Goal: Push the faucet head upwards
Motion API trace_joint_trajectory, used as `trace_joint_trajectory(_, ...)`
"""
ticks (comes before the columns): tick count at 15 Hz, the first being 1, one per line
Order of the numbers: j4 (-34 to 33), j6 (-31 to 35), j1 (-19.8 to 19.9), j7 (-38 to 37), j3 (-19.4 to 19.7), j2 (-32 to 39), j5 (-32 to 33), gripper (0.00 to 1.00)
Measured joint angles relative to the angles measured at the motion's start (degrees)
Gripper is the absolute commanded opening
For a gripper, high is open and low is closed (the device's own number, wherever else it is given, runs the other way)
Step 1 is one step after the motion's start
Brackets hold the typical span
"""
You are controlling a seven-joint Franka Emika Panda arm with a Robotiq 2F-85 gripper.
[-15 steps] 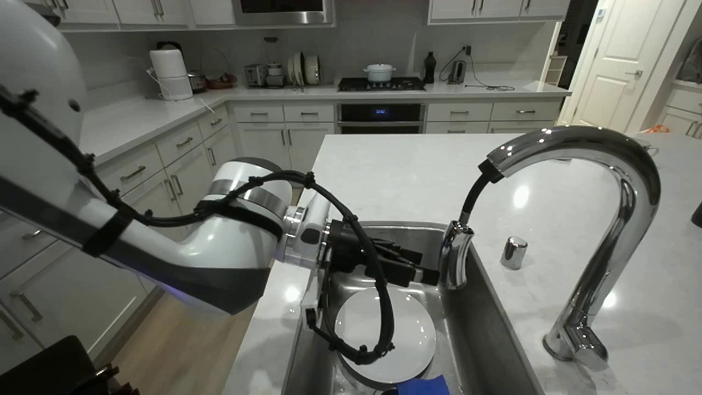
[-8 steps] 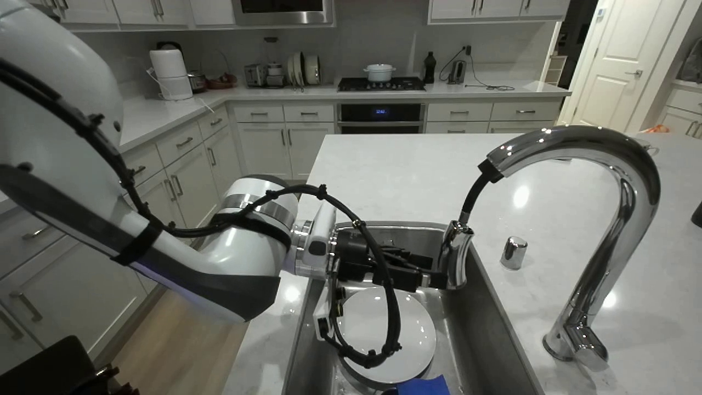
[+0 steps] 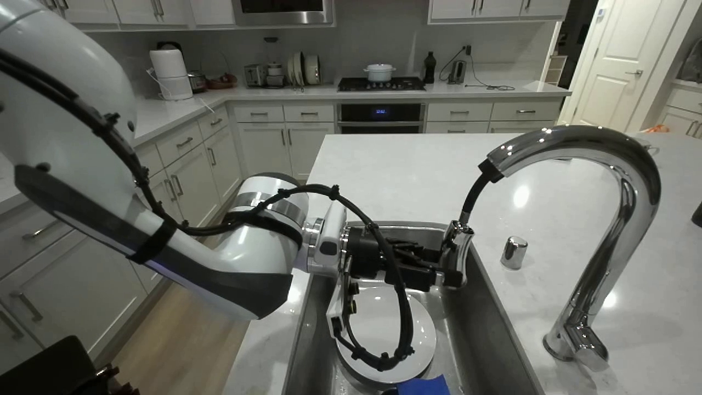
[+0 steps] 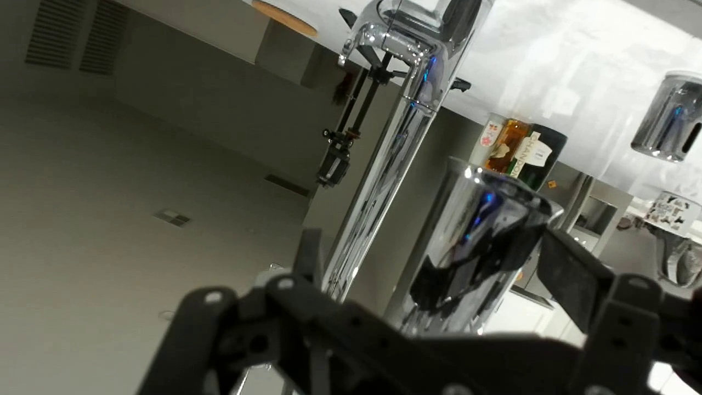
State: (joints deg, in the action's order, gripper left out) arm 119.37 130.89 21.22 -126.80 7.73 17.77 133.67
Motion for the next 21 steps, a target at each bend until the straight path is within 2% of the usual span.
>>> trace_joint_trajectory(1,-0.33,0.0,0.0,-0.52,0.01,0.17,-0.01,0.89)
trace_joint_trajectory(2,-0.61,0.0,0.0,-0.78,0.02,0.32,-0.05,0.72)
trace_joint_trajectory(7,-1.9,0.1,0.02,-0.87,0.09,0.99,-1.46,0.34)
trace_joint_trajectory(9,-2.2,0.62,0.09,-0.87,0.14,0.98,-3.07,0.22)
trace_joint_trajectory(21,-4.95,9.81,0.16,1.93,0.93,-0.95,-15.46,0.2)
